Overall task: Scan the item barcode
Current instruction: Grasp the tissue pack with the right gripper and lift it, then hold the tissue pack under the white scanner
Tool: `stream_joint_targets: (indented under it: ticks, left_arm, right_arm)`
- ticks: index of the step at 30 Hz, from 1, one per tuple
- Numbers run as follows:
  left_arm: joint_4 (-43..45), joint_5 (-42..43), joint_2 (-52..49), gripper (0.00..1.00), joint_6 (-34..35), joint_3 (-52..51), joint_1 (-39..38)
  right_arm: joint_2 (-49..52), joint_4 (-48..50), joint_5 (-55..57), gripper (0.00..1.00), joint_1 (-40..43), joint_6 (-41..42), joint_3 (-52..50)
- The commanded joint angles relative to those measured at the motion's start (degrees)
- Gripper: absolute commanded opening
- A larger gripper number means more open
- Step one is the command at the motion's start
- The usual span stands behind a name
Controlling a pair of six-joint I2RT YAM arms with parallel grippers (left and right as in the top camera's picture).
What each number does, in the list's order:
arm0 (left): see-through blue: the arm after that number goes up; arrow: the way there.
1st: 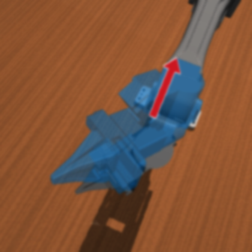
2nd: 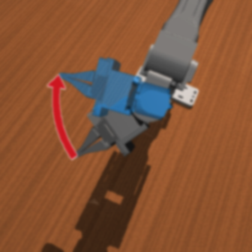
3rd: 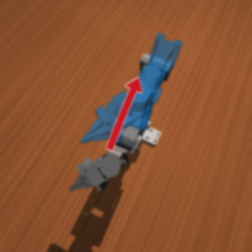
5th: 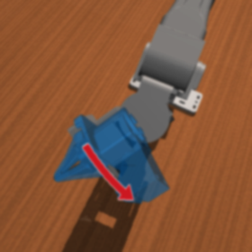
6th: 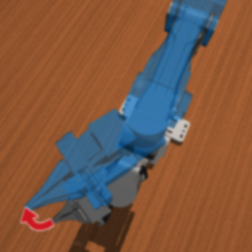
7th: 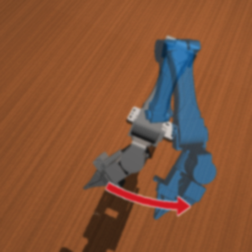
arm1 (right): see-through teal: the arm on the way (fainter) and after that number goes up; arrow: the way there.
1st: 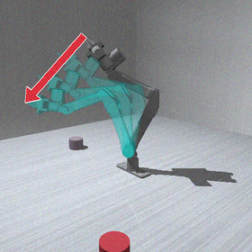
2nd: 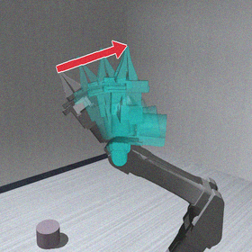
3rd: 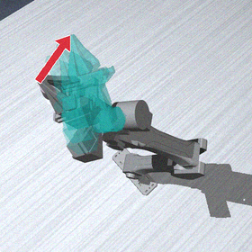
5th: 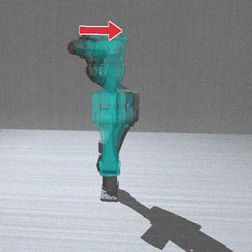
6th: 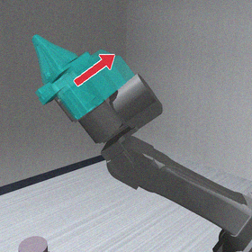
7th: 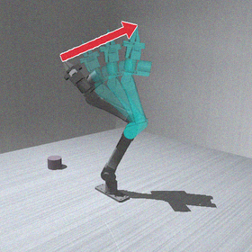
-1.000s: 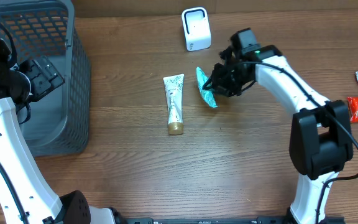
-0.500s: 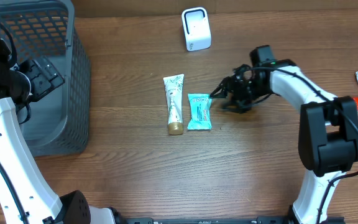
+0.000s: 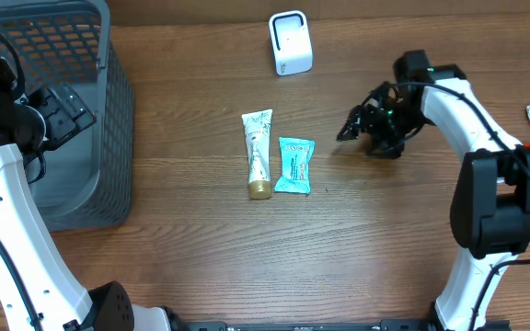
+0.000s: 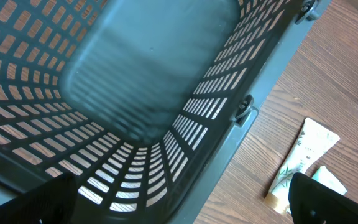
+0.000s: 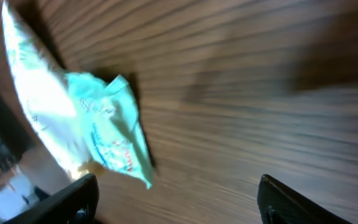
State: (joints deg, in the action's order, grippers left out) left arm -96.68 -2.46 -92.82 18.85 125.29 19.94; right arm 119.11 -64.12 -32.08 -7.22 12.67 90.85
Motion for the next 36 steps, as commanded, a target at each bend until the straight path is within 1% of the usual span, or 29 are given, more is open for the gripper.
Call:
stream_joint_targets:
  ticks: [1,3,8,10,16,19,26,30,36]
  left_arm:
    - [-0.1,-0.7,-0.2,1.0,-1.1,0.4,-0.1]
    - [-0.1,-0.7,-0.2,1.0,-1.1,0.4,-0.1]
    - [-0.1,-0.7,-0.2,1.0,-1.1,0.4,-0.1]
    - [-0.1,-0.7,-0.2,1.0,-1.1,0.4,-0.1]
    - [-0.1,-0.7,-0.2,1.0,-1.1,0.4,-0.1]
    - [-0.1,-0.7,-0.2,1.0,-1.1,0.4,-0.1]
    - [-0.1,-0.7,-0.2,1.0,-1.1,0.4,-0.1]
    - [-0.1,-0.7,-0.2,1.0,-1.1,0.4,-0.1]
    - [-0.1,-0.7,-0.2,1.0,-1.1,0.4,-0.1]
  right_arm:
    - [-0.3,2.3,-4.5,0.82,-3.7,-2.7,-1.4]
    - [-0.1,4.9,-5.0,0.82,-5.6,-2.4,-2.6]
    - [-0.1,14.1,-3.3,0.81,-10.8,2.5,-6.3]
    - [-0.1,15.8,1.3,0.8,-12.9,2.9,-6.4]
    - [-0.1,16.7,20.9,0.8,-19.1,8.8,-6.4]
    - [-0.1,17.4,25.8,0.8,-21.7,11.6,-6.5]
    - [0.0,21.8,29.3,0.8,-25.9,14.9,-8.1]
    - [0.0,22.9,33.1,0.75,-27.2,17.1,-9.9]
    - [-0.1,23.0,34.7,0.56,-27.6,17.4,-10.3]
